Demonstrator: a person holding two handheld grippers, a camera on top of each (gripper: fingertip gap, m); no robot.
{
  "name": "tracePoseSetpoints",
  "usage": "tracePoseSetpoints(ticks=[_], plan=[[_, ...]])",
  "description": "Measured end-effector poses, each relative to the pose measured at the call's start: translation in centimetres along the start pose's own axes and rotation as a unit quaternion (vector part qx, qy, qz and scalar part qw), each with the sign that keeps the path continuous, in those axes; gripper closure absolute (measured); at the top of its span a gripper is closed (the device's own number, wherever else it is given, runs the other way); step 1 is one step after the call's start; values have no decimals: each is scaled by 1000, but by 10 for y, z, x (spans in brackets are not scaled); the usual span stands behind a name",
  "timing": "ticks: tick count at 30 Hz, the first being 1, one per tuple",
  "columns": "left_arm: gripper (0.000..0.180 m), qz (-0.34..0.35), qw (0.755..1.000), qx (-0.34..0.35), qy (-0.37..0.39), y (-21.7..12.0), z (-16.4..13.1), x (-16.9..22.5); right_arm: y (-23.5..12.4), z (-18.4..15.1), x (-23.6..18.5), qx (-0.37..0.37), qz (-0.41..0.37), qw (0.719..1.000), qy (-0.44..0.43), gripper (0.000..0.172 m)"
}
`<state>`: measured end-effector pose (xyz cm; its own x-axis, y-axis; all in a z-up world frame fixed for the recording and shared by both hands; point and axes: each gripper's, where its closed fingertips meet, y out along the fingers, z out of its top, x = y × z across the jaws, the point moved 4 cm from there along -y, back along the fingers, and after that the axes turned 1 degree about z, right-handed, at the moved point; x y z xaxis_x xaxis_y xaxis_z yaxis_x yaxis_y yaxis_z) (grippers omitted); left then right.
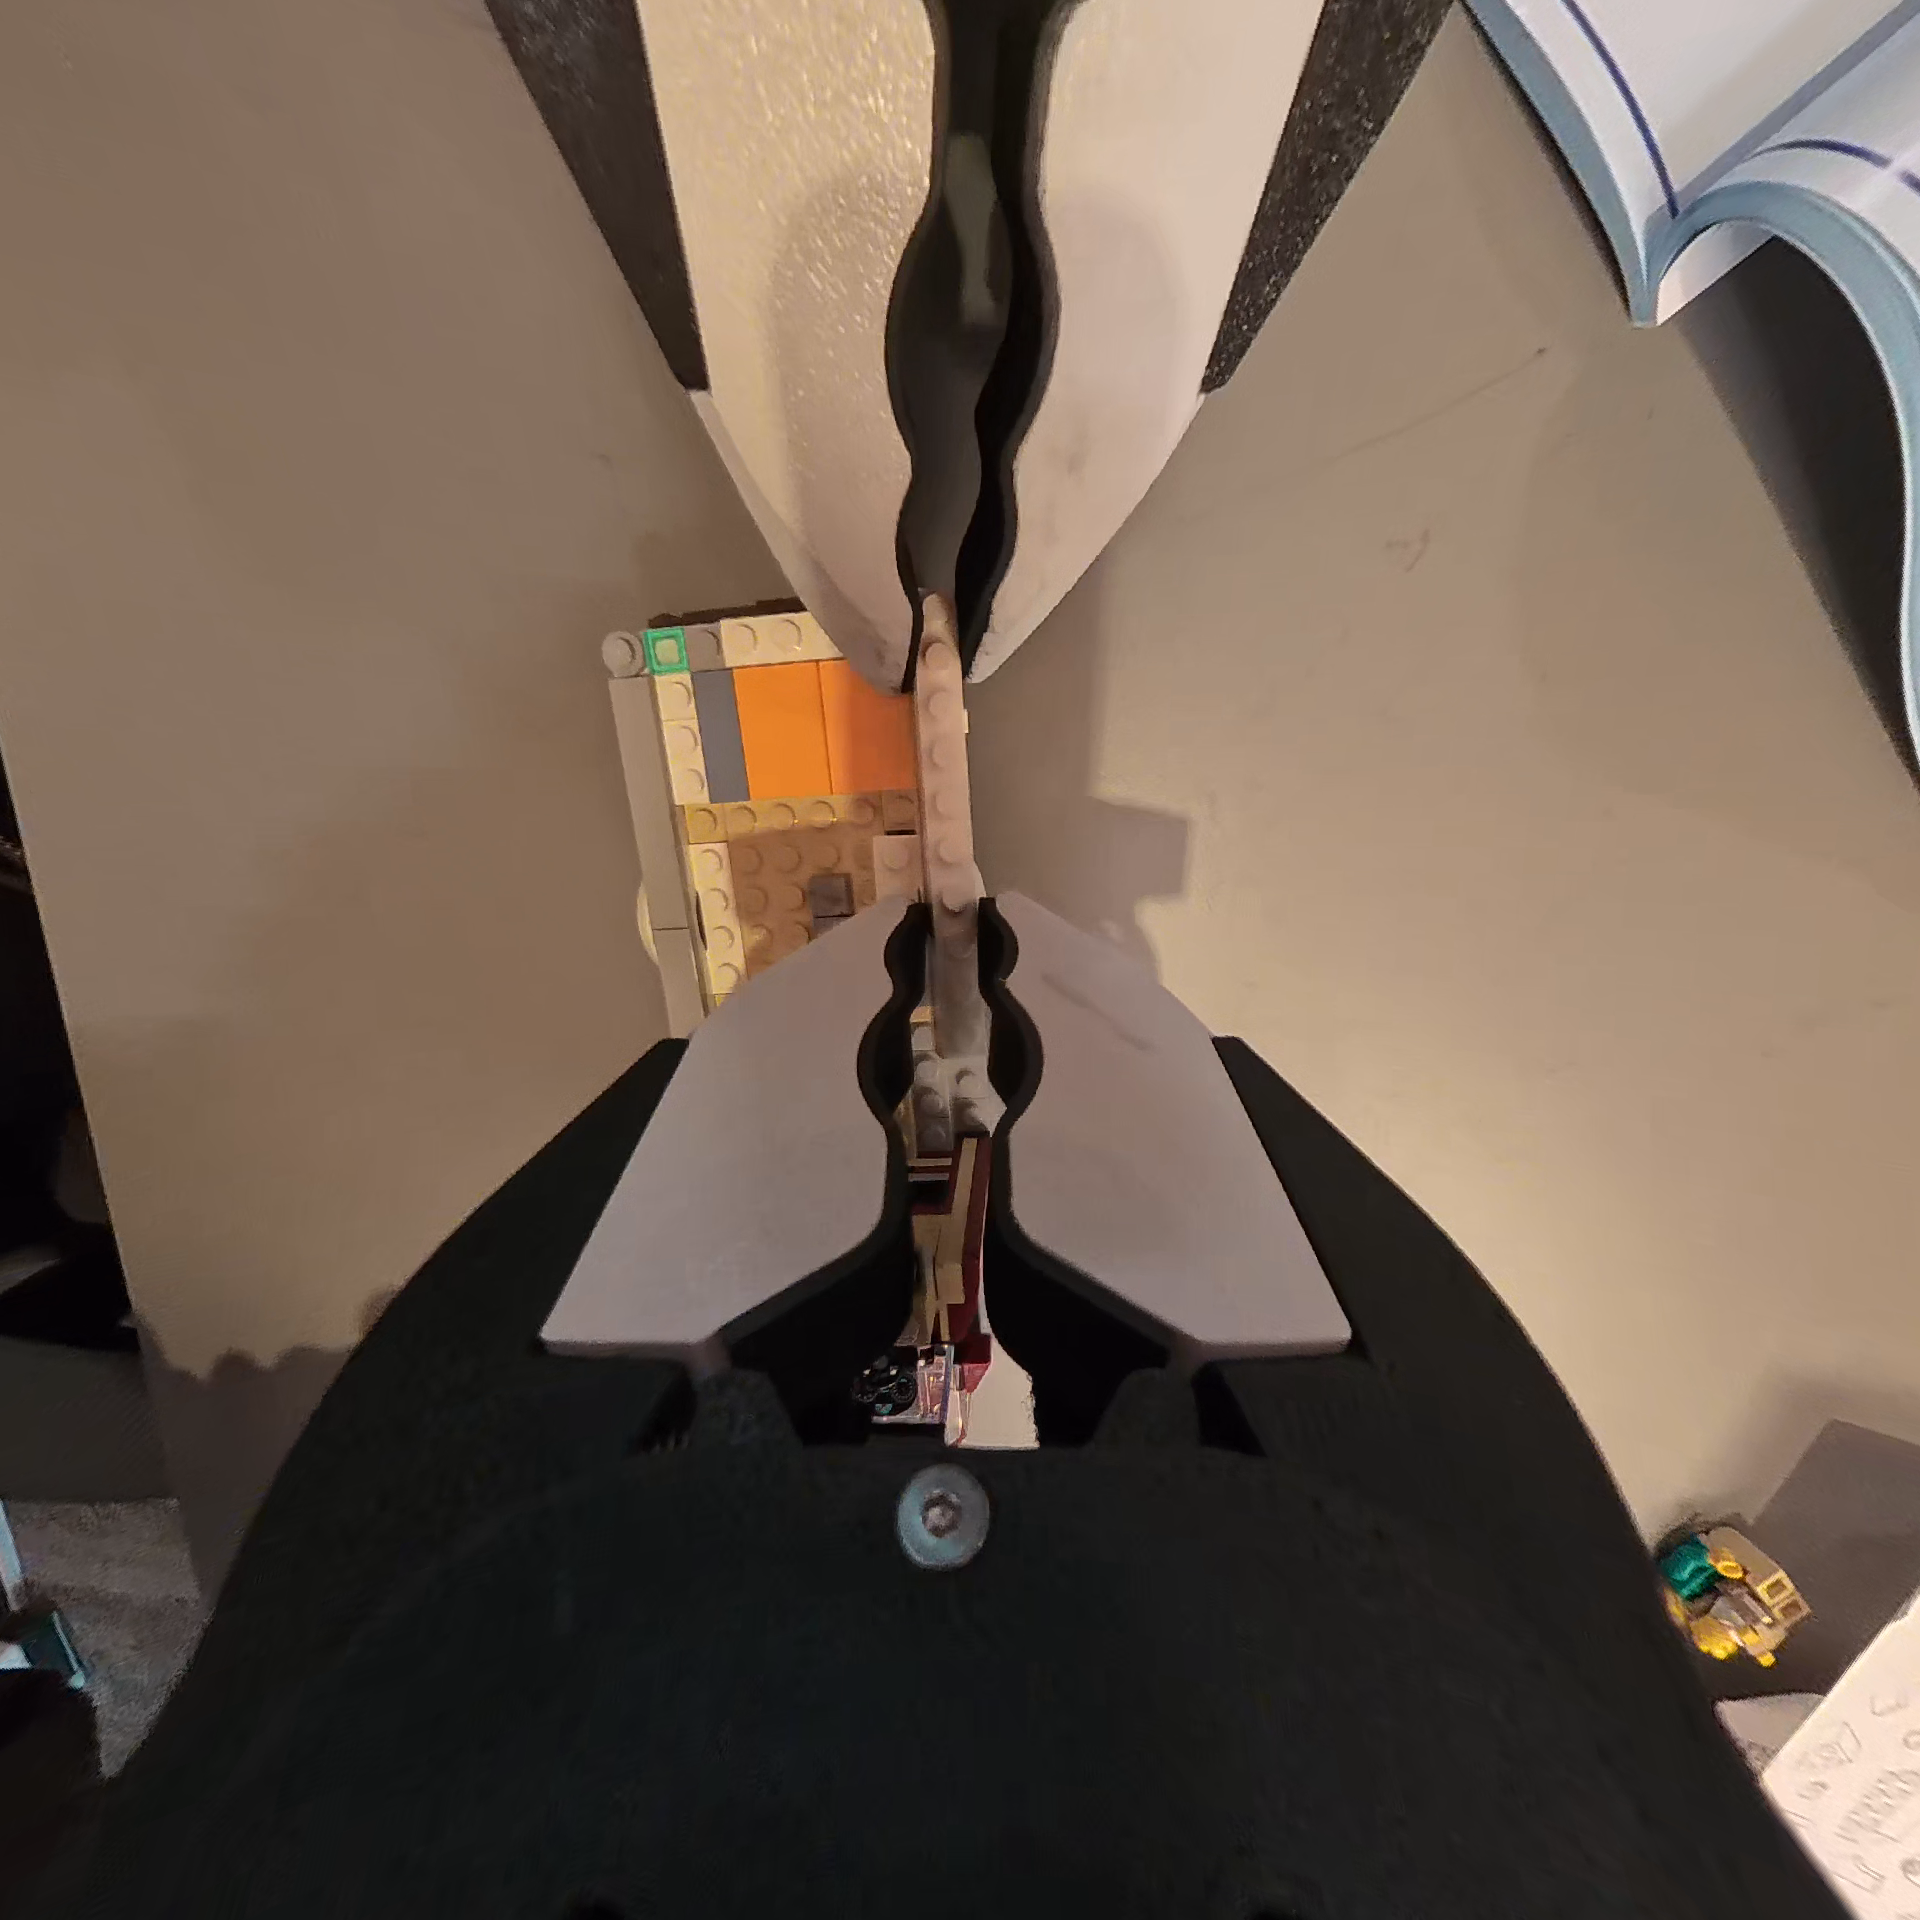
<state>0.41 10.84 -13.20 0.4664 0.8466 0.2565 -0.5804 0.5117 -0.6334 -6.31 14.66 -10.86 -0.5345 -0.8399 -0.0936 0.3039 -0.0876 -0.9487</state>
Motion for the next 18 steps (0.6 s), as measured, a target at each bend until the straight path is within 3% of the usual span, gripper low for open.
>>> tracePoseSetpoints(ticks=[18], plan=[[172,9,1000,-13,21,-1,1,2,2,2,-5,-20,-68,996,-58,162]])
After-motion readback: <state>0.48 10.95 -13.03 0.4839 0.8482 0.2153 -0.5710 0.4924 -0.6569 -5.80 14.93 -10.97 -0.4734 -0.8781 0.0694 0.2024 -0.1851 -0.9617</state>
